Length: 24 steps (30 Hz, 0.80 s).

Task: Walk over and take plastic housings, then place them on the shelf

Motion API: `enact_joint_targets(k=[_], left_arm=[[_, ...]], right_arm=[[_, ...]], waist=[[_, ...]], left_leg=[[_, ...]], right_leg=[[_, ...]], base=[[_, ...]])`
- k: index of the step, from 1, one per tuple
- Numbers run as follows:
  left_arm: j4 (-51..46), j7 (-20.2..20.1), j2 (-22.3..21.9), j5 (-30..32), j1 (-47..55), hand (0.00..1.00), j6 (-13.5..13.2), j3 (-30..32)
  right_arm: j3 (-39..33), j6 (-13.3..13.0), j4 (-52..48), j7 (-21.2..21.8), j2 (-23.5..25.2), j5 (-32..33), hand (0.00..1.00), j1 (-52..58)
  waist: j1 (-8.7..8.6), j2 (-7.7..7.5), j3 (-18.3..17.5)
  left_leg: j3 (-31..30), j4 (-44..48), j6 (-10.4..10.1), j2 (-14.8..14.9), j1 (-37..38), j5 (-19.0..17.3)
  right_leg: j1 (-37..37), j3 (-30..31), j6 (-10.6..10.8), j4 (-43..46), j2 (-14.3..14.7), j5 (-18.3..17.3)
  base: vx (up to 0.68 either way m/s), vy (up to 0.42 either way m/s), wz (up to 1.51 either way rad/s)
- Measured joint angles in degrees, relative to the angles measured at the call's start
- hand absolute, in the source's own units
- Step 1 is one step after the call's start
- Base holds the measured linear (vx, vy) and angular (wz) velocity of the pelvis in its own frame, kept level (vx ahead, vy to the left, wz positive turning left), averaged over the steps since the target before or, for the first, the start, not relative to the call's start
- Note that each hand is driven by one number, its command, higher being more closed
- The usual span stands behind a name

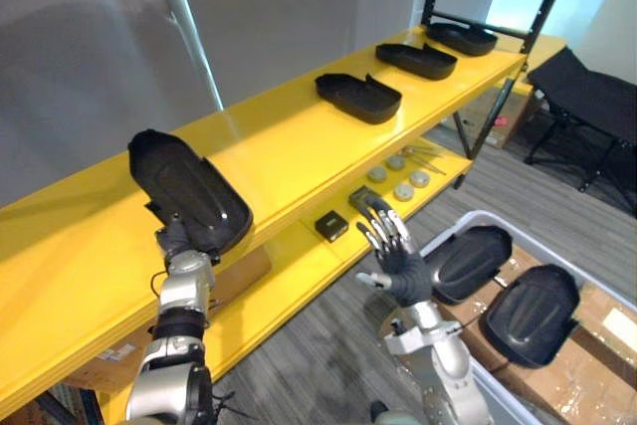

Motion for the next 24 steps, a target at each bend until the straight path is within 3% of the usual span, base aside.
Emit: enact_joint_targets(k=[2,4,5,12,24], left_arm=[[2.6,-1.8,2.1,0.0,-1.2,1.00,0.1,-0.1],[3.8,-3.2,3.2,0.0,-2.0,1.00,0.7,-0.2],[4.3,-3.9,4.1,0.0,-2.4,0.00,0.8,-0.4],[8.1,-5.0,9.0,-3.2,-7.4,0.00,1.1,-1.2],[11.3,0.6,10.4,-11.8,-11.6,0.00,-2.9,1.5]], right_arm=[[0.1,3.8,0.2,-0.2,-2.5,-3.0,0.00,-0.4],[0.0,4.0,1.3,-0.2,-4.7,-4.3,0.00,-0.4],[-0.3,4.0,1.4,-0.1,-6.4,-4.2,0.00,-0.4],[-2.2,3.5,1.4,1.5,-8.4,-1.5,0.00,-0.9],[-1.1,3.0,1.4,1.2,-8.8,0.1,0.00,-1.9]], waist=[[-0.20,0.63,0.6],[-0.47,0.89,1.1],[-0.62,0.88,1.7],[-0.85,-0.69,3.4],[-1.06,-0.43,5.8]], left_leg=[[0.9,0.0,-0.1,0.2,-0.3,0.1],[0.9,0.1,-0.2,0.3,-0.5,0.1],[0.9,0.1,-0.2,0.3,-0.5,0.2],[0.9,0.0,-0.5,0.7,-1.4,0.5],[1.0,0.0,-0.6,0.8,-2.2,0.6]], right_leg=[[-0.6,0.5,-0.3,-0.6,0.2,0.6],[-0.5,0.5,-0.3,-1.1,0.2,0.9],[-0.5,0.5,-0.3,-1.1,0.2,0.9],[-1.5,0.6,-0.5,-1.0,0.7,1.1],[-2.5,0.5,-0.6,-0.7,0.7,1.0]], base=[[-0.04,-0.013,-0.16],[-0.03,-0.025,-0.03],[0.00,0.000,0.00],[0.00,0.000,0.00],[0.00,0.000,0.00]])
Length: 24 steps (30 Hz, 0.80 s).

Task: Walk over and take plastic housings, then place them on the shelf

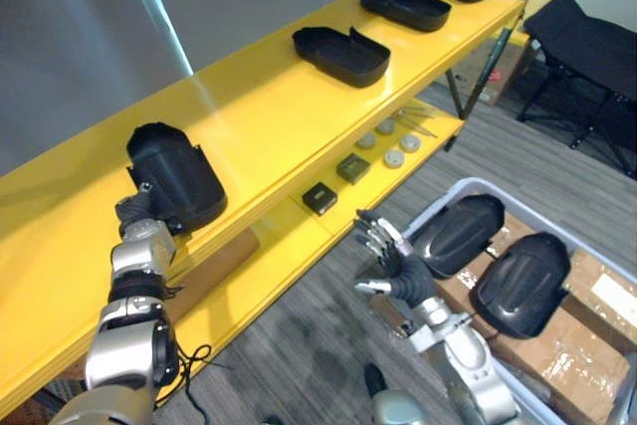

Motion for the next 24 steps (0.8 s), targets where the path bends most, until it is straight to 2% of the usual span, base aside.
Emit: enact_joint_targets(k=[3,8,11,12,13,15,16,18,24], left_arm=[[0.1,1.1,0.0,-0.5,-0.1,0.00,-1.1,0.4],[1.1,3.6,0.0,-2.6,-0.1,0.00,-5.1,0.4],[1.3,5.8,0.0,-2.8,0.1,0.00,-8.5,0.4],[1.3,6.8,0.0,-2.8,0.1,0.00,-10.7,0.3],[1.3,7.0,0.0,-2.8,0.1,0.00,-11.2,0.3],[-0.1,8.0,0.0,-2.8,0.8,0.00,-15.9,0.1],[-0.6,8.1,0.0,-2.8,1.0,0.00,-16.5,0.1],[-4.7,8.2,0.0,-2.8,2.2,0.00,-20.0,-1.7],[-22.3,7.7,-0.7,-2.7,9.4,0.00,-25.6,-4.7]], right_arm=[[0.0,-1.0,0.0,0.0,0.0,0.3,0.00,0.6],[0.1,-2.4,0.0,0.1,0.0,0.4,0.00,2.2],[1.4,-3.9,0.0,0.1,0.1,0.3,0.00,2.4],[2.2,-4.7,0.0,0.1,0.4,0.4,0.00,2.6],[2.3,-4.7,0.0,0.2,0.5,0.4,0.00,2.6],[2.4,-5.2,0.0,0.2,1.6,0.4,0.00,3.4],[2.5,-5.3,0.0,0.2,1.6,0.4,0.00,3.5],[3.1,-6.5,0.0,0.1,2.3,0.4,0.00,4.0],[3.3,-6.8,0.0,-0.3,5.3,0.3,0.00,4.3]], waist=[[-0.14,-0.23,0.2],[-0.28,-0.40,0.3],[-0.53,-0.42,0.3],[-0.52,-0.46,0.3],[-0.52,-0.48,0.3],[-0.41,-0.63,0.2],[-0.40,-0.65,0.2],[-0.43,-0.85,0.1],[0.09,-1.30,-0.7]], left_leg=[[0.0,0.0,0.0,0.0,0.0,0.0],[-0.1,0.0,0.0,0.0,0.1,0.0],[-0.2,-0.1,0.0,0.0,0.1,0.0],[-0.3,-0.2,0.0,0.0,0.2,0.0],[-0.3,-0.2,0.0,0.0,0.2,0.0],[-0.7,-0.7,-0.1,0.0,1.1,0.1],[-0.7,-0.9,-0.2,0.0,1.2,0.2],[-1.9,-1.2,-0.2,-0.1,1.5,0.5],[-4.2,-4.1,-0.1,-0.6,2.6,2.5]], right_leg=[[0.0,0.0,-0.1,0.2,0.0,-0.1],[0.0,-0.1,-0.1,0.3,0.0,-0.1],[0.1,-0.2,-0.1,0.3,0.0,-0.1],[0.3,-0.3,-0.1,0.3,0.0,-0.1],[0.3,-0.3,-0.1,0.3,0.0,-0.1],[1.4,-0.7,-0.1,-0.2,0.0,-0.1],[1.6,-0.7,-0.1,-0.2,0.0,-0.1],[2.6,-2.1,-0.1,-0.6,-0.1,-0.1],[4.0,-4.9,-0.2,-0.6,-0.1,-0.2]], base=[[0.00,0.000,0.00],[0.00,0.000,0.00],[0.00,-0.001,0.01],[0.00,0.000,0.00],[0.00,-0.002,0.06],[0.00,0.001,0.07],[0.00,0.001,0.09],[0.00,-0.010,0.23],[-0.01,-0.016,0.21]])
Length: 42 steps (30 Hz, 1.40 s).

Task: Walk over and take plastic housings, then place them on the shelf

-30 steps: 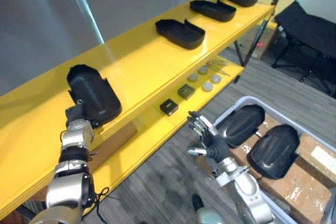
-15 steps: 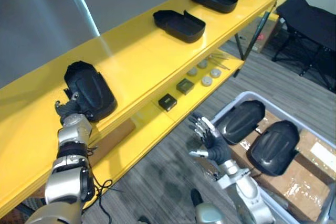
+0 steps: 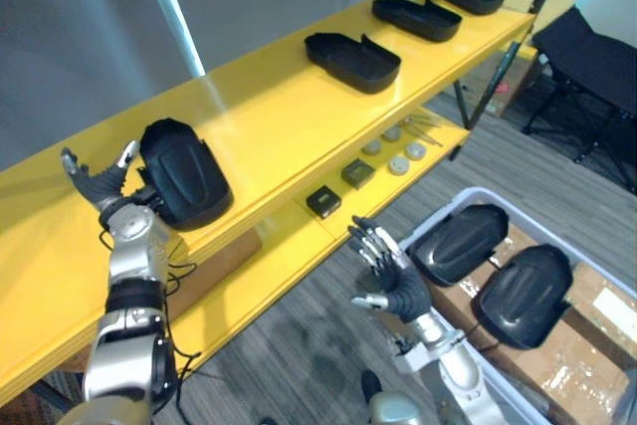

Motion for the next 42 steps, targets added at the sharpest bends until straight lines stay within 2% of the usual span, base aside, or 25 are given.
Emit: enact_joint_targets(k=[2,4,7,9,11,12,14,15,21,28,30,31,33,36,39,42], left_arm=[[-4.8,-0.5,-2.6,0.0,2.8,0.00,-1.2,-0.2],[-10.8,-1.0,-5.2,0.1,7.4,0.00,-2.7,-1.0],[-24.0,-2.2,-10.1,1.4,16.5,0.00,-3.5,-2.0],[-34.4,-3.0,-14.5,3.7,24.7,0.00,-5.1,-3.4],[-41.7,-4.3,-17.7,8.8,33.2,0.00,-6.6,-4.7],[-45.5,-5.0,-19.2,11.7,38.0,0.00,-8.3,-4.8],[-47.8,-6.1,-19.8,13.3,40.9,0.00,-10.1,-4.7],[-49.0,-15.9,-22.4,11.6,45.2,0.00,-16.7,-1.4],[-49.0,-16.0,-23.3,11.1,45.3,0.00,-16.7,-1.5],[-44.7,-17.1,-24.3,7.3,44.1,0.00,-16.7,-5.7],[-42.2,-16.3,-24.3,7.4,41.8,0.00,-15.2,-5.9],[-41.7,-15.8,-24.2,7.5,41.4,0.00,-14.5,-5.7],[-40.0,-13.0,-24.3,9.3,41.2,0.00,-11.8,-3.3],[-38.8,-9.0,-24.2,10.4,42.7,0.00,-10.0,2.4],[-36.5,-5.6,-24.3,10.4,46.7,0.00,-9.6,8.7],[-33.8,-4.0,-24.8,10.3,49.4,0.00,-9.6,12.5]], right_arm=[[-0.1,0.0,0.0,-0.7,0.5,-0.1,0.00,0.0],[-0.4,0.0,0.0,-1.5,0.9,-0.1,0.00,-0.1],[-2.7,0.0,0.0,-3.4,2.2,-0.1,0.00,-0.1],[-5.1,0.0,-0.1,-5.3,3.4,-0.4,0.00,-0.1],[-7.4,0.0,-0.2,-7.3,4.0,-1.7,0.00,-0.1],[-9.0,0.0,-0.2,-8.3,4.3,-2.4,0.00,-0.5],[-10.6,0.0,-0.2,-9.7,4.5,-3.1,0.00,-1.0],[-19.3,0.0,4.8,-18.5,7.3,-4.6,0.00,-7.3],[-20.0,0.0,4.8,-17.9,7.5,-4.4,0.00,-6.8],[-26.6,-0.1,4.7,-12.3,9.9,4.3,0.00,-2.4],[-28.8,-0.2,4.7,-9.7,10.6,6.4,0.00,-1.9],[-29.1,-0.2,4.7,-9.2,10.7,7.3,0.00,-1.9],[-29.2,-0.6,4.7,-7.3,11.2,9.1,0.00,-2.3],[-28.2,-0.5,4.7,-7.2,12.4,9.0,0.00,-2.6],[-26.4,-0.4,4.7,-7.2,13.3,9.1,0.00,-3.2],[-25.9,-0.1,4.8,-6.5,13.5,9.1,0.00,-4.3]], waist=[[0.17,-0.11,-0.5],[0.41,0.03,-2.5],[1.48,0.44,-4.6],[2.02,0.45,-5.2],[3.49,0.62,-6.4],[4.49,0.68,-7.3],[5.66,0.74,-8.1],[8.10,-1.97,-5.7],[8.00,-2.07,-5.6],[7.80,-2.21,-4.8],[6.42,-2.34,-4.5],[6.41,-2.34,-4.5],[6.48,-2.38,-4.5],[7.26,-2.49,-4.5],[9.42,-3.16,-5.0],[10.01,-3.93,-5.6]], left_leg=[[-1.0,-1.0,0.1,-0.3,0.8,0.5],[-1.8,-1.8,0.2,-0.6,0.6,1.0],[-2.4,-3.2,0.3,-1.1,0.6,1.8],[-4.0,-3.5,0.4,-1.4,1.0,1.9],[-5.5,-4.0,0.3,-1.8,1.5,2.1],[-6.5,-4.0,0.3,-1.9,1.3,2.2],[-8.1,-4.1,0.4,-2.1,0.5,2.4],[-11.6,-4.1,0.7,-3.0,-1.5,3.5],[-11.3,-4.1,0.7,-3.0,-1.5,3.5],[-12.4,-4.4,1.1,-3.4,-3.0,3.8],[-14.6,-4.5,1.7,-4.3,-4.0,3.7],[-14.8,-4.5,2.0,-4.5,-4.0,3.5],[-15.6,-4.5,2.4,-5.2,-4.1,3.3],[-16.4,-4.5,2.9,-5.9,-4.6,3.1],[-16.5,-4.5,3.4,-6.3,-4.5,2.6],[-16.5,-4.5,3.8,-6.5,-4.5,2.7]], right_leg=[[1.1,-1.2,0.0,-0.1,-0.2,-0.3],[1.2,-1.9,0.0,-0.3,-0.4,-0.4],[1.3,-2.6,0.0,-0.4,-0.6,-0.5],[2.8,-4.1,0.2,-0.6,-1.0,-0.9],[3.5,-5.5,0.2,-0.4,-1.1,-1.7],[4.1,-6.6,0.2,-0.5,-1.2,-1.9],[4.2,-8.2,0.2,-0.5,-1.4,-2.2],[3.9,-10.9,0.4,-0.8,-1.9,-2.3],[3.6,-10.6,0.4,-0.8,-1.9,-2.3],[3.2,-12.1,0.6,-0.2,-2.8,-2.5],[3.4,-14.6,1.0,1.2,-3.8,-3.6],[3.5,-15.0,1.2,1.5,-4.1,-3.8],[4.5,-16.8,1.7,1.5,-5.3,-4.1],[5.2,-19.5,1.8,1.6,-6.2,-4.1],[6.2,-22.4,1.8,1.6,-6.9,-4.1],[7.3,-25.3,1.8,2.0,-7.4,-4.1]], base=[[-0.03,-0.011,0.29],[-0.02,-0.012,0.23],[-0.01,-0.006,0.12],[-0.02,-0.005,0.38],[0.00,-0.013,0.42],[0.01,-0.015,0.31],[-0.04,-0.023,0.35],[-0.04,-0.014,0.16],[0.00,0.000,-0.01],[0.00,0.011,0.13],[-0.01,0.025,0.49],[0.00,0.041,0.40],[0.02,0.052,0.38],[0.04,0.042,0.33],[0.06,0.024,0.26],[0.07,0.015,0.39]])
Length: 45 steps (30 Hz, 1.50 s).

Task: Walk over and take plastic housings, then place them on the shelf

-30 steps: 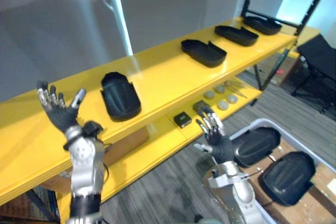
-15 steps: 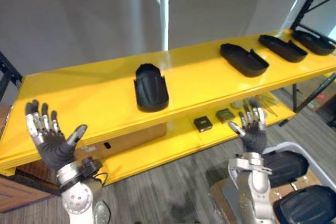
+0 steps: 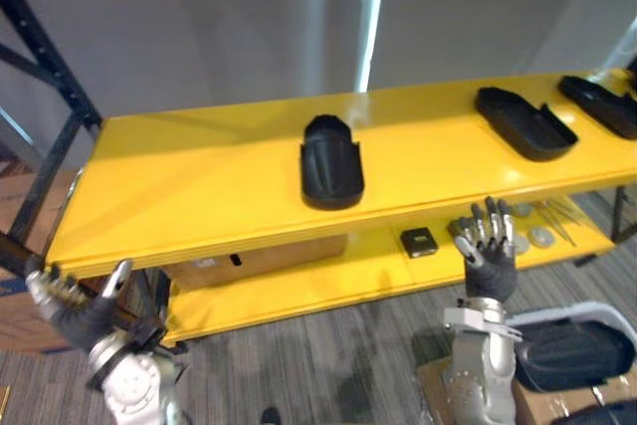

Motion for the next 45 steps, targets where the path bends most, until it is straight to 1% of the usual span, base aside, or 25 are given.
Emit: enact_joint_targets(k=[2,4,5,7,8,9,10,11,12,13,14,15,16,17,18,19,20,21,25,27,28,34,38,43,45], left_arm=[[2.5,0.3,-0.9,-0.2,1.2,0.00,-0.1,2.3],[7.8,0.1,-1.5,-0.3,1.5,0.00,-0.6,4.1],[10.4,-0.6,-1.5,-0.3,1.5,0.00,-1.0,4.3],[12.9,-1.9,-1.6,-0.3,0.7,0.00,-1.3,3.8],[14.6,-3.7,-1.7,-0.3,-0.5,0.00,-1.3,3.0],[15.4,-4.7,-1.6,-0.3,-1.0,0.00,-1.3,2.6],[16.9,-6.8,-1.2,-0.2,-1.5,0.00,-1.2,1.6],[18.1,-8.9,-0.4,-0.2,-1.8,0.00,-0.6,0.8],[19.4,-10.6,0.6,-0.3,-1.9,0.00,0.4,-0.2],[20.5,-11.5,1.4,-0.3,-2.0,0.00,0.7,-1.2],[23.7,-13.3,2.5,-0.6,-2.3,0.00,1.8,-3.3],[27.9,-14.6,3.4,-1.4,-2.5,0.00,2.7,-4.4],[29.9,-15.1,3.6,-1.5,-2.6,0.00,2.9,-4.6],[33.7,-15.9,3.4,-1.5,-2.7,0.00,3.3,-5.0],[36.7,-16.7,3.0,-1.6,-2.6,0.00,4.1,-5.0],[37.9,-16.9,2.7,-2.4,-2.0,0.00,4.4,-5.0],[40.9,-17.3,1.6,-3.7,-1.1,0.00,4.9,-5.0],[43.8,-17.3,0.3,-5.2,-1.2,0.00,5.6,-4.9],[53.1,-19.6,-1.7,-7.9,-2.1,0.00,7.6,-5.5],[55.0,-21.1,-1.7,-8.1,-2.3,0.00,7.7,-5.6],[56.1,-22.4,-1.6,-8.3,-2.6,0.00,7.7,-6.0],[59.7,-27.3,1.7,-9.2,-5.5,0.00,9.0,-11.1],[63.0,-29.1,3.9,-6.7,-8.4,0.00,10.1,-13.6],[65.5,-30.2,5.8,-5.0,-10.1,0.00,11.0,-16.2],[66.5,-30.3,6.0,-4.7,-10.5,0.00,11.3,-16.8]], right_arm=[[0.0,0.1,0.2,0.8,-0.2,0.0,0.00,-1.7],[0.0,0.1,3.0,1.5,-0.8,0.6,0.00,-4.8],[0.0,0.2,4.8,1.8,-1.4,1.5,0.00,-6.4],[-0.2,0.4,6.3,1.8,-2.7,2.4,0.00,-7.8],[-0.4,0.8,6.7,1.6,-4.2,2.4,0.00,-7.9],[-0.4,0.9,6.7,1.6,-4.9,2.4,0.00,-7.8],[-0.4,0.9,6.7,1.6,-5.6,2.3,0.00,-7.7],[-0.5,0.9,6.6,1.5,-5.5,2.1,0.00,-7.7],[-0.4,0.9,6.6,1.3,-5.5,1.8,0.00,-7.6],[-0.4,0.9,6.6,1.1,-5.5,1.4,0.00,-7.6],[-0.1,0.9,6.6,0.6,-5.3,0.7,0.00,-7.5],[0.1,0.9,6.1,0.6,-5.2,-0.1,0.00,-7.5],[0.2,0.9,5.7,0.6,-5.2,-0.1,0.00,-7.6],[0.8,0.9,4.4,0.6,-5.1,-0.1,0.00,-7.5],[1.7,0.9,3.4,0.6,-5.1,-0.2,0.00,-7.5],[2.4,0.9,3.2,0.6,-5.0,-0.2,0.00,-7.5],[3.5,0.9,2.9,0.5,-5.1,-0.2,0.00,-7.6],[3.9,0.9,2.1,0.6,-5.1,-0.1,0.00,-7.8],[4.0,0.8,1.6,0.8,-6.3,-0.3,0.00,-9.9],[4.0,0.8,1.4,0.9,-6.6,-0.2,0.00,-9.9],[4.0,0.8,1.2,2.2,-6.8,-0.2,0.00,-10.3],[9.0,0.8,-5.1,8.4,-8.5,-0.1,0.00,-14.8],[13.9,1.3,-5.5,9.5,-8.7,0.2,0.00,-19.5],[22.8,5.0,-5.3,11.8,-8.5,0.6,0.00,-20.5],[28.9,7.7,-4.1,13.3,-8.3,2.2,0.00,-20.5]], waist=[[1.20,-0.16,-0.5],[1.50,-0.32,-0.9],[2.17,-0.67,-1.2],[2.35,-0.06,-0.8],[2.31,1.09,-0.1],[2.30,1.67,0.3],[1.87,2.18,0.6],[1.58,1.60,1.0],[1.18,1.28,1.2],[0.97,1.26,1.5],[0.93,1.68,1.8],[0.91,1.85,1.7],[0.90,1.67,1.7],[0.78,0.79,1.8],[0.80,-0.44,1.7],[0.91,-1.17,1.3],[1.22,-2.00,0.5],[1.85,-1.37,0.6],[1.92,0.69,1.1],[1.67,0.86,0.8],[1.56,0.87,0.8],[1.20,1.10,0.7],[1.25,1.06,0.7],[1.14,0.93,0.6],[1.07,1.07,0.6]], left_leg=[[-0.5,0.0,-0.1,-0.5,0.0,0.4],[-1.7,0.1,0.1,-1.4,0.0,0.6],[-1.9,0.3,0.1,-1.7,-0.1,0.6],[-3.6,0.1,0.4,-2.1,-0.1,0.7],[-5.1,0.1,0.7,-2.1,-0.2,0.9],[-6.0,0.1,0.9,-2.1,-0.1,0.9],[-7.6,0.1,1.5,-2.7,0.0,0.7],[-8.7,0.3,2.4,-3.7,0.4,0.4],[-10.0,0.3,3.1,-4.2,1.2,0.3],[-10.9,0.3,3.8,-4.2,1.6,0.5],[-11.9,0.4,4.2,-3.6,1.9,0.4],[-12.7,0.4,4.2,-2.6,1.3,0.3],[-13.0,0.6,4.2,-2.4,0.9,0.3],[-13.4,1.1,3.9,-2.6,0.2,0.1],[-13.0,1.7,3.4,-3.2,0.0,-0.6],[-12.3,1.7,3.0,-3.7,0.0,-1.0],[-11.1,1.8,2.6,-3.9,0.1,-1.6],[-9.8,2.6,2.0,-2.9,0.1,-2.4],[-6.0,4.3,-0.5,1.3,-0.1,-3.5],[-5.8,5.0,-1.0,2.1,-0.7,-3.9],[-5.2,5.8,-1.6,2.7,-1.1,-4.2],[-4.2,6.2,-1.6,3.0,-1.7,-4.2],[-3.6,5.6,-1.6,2.8,-0.4,-4.2],[-1.1,4.6,-1.6,2.6,0.6,-4.2],[0.0,4.2,-1.6,2.4,1.8,-4.2]], right_leg=[[0.2,-1.0,0.0,0.4,-0.4,0.0],[0.9,-2.0,0.0,0.5,-0.8,0.0],[0.9,-2.0,0.0,0.8,-1.1,0.0],[0.3,-2.6,-0.3,3.4,-1.7,-0.2],[-1.6,-2.9,-1.3,9.0,-2.6,-0.8],[-2.8,-2.8,-1.8,12.7,-3.3,-1.1],[-5.9,-1.7,-2.3,21.2,-5.1,-1.3],[-8.8,1.8,-3.6,28.6,-7.0,-0.8],[-10.7,4.6,-5.7,33.3,-7.6,0.6],[-12.2,6.4,-6.9,35.8,-7.5,1.2],[-13.7,9.9,-6.4,37.1,-5.4,-2.8],[-14.4,11.8,-5.9,33.9,-2.3,-6.1],[-14.7,12.0,-5.6,31.7,-1.2,-6.8],[-14.8,12.5,-5.0,26.0,0.2,-6.3],[-14.3,12.4,-4.1,20.6,0.8,-4.8],[-14.1,12.3,-4.2,18.2,1.0,-3.1],[-12.7,11.4,-3.5,14.5,0.9,-4.1],[-10.8,11.4,-2.2,10.1,2.3,-3.8],[-8.4,12.8,-3.5,3.1,7.0,-0.5],[-8.2,12.9,-3.8,2.1,7.9,-0.3],[-8.2,13.0,-4.1,1.4,8.5,0.0],[-7.1,12.3,-4.8,-0.7,8.9,0.4],[-6.2,12.4,-4.5,-1.1,8.6,0.6],[-6.0,13.4,-4.1,-2.4,8.4,2.0],[-5.0,14.2,-3.9,-2.8,8.2,2.3]], base=[[0.07,0.031,0.26],[0.06,0.029,0.30],[0.04,0.032,0.17],[0.01,0.045,0.39],[-0.02,0.078,0.57],[-0.03,0.077,0.66],[-0.04,0.105,0.65],[-0.01,0.083,0.71],[0.02,0.078,0.51],[0.05,0.032,0.44],[0.03,0.014,0.43],[-0.01,-0.001,0.41],[-0.02,-0.034,0.36],[0.00,-0.078,0.18],[0.02,-0.097,0.05],[0.07,-0.146,-0.25],[0.11,-0.155,-0.46],[0.12,-0.158,-0.54],[0.12,-0.146,-0.37],[0.12,-0.114,-0.08],[0.12,-0.093,-0.06],[0.06,-0.026,0.04],[0.00,0.014,0.00],[-0.04,0.033,-0.16],[-0.04,0.029,-0.21]])
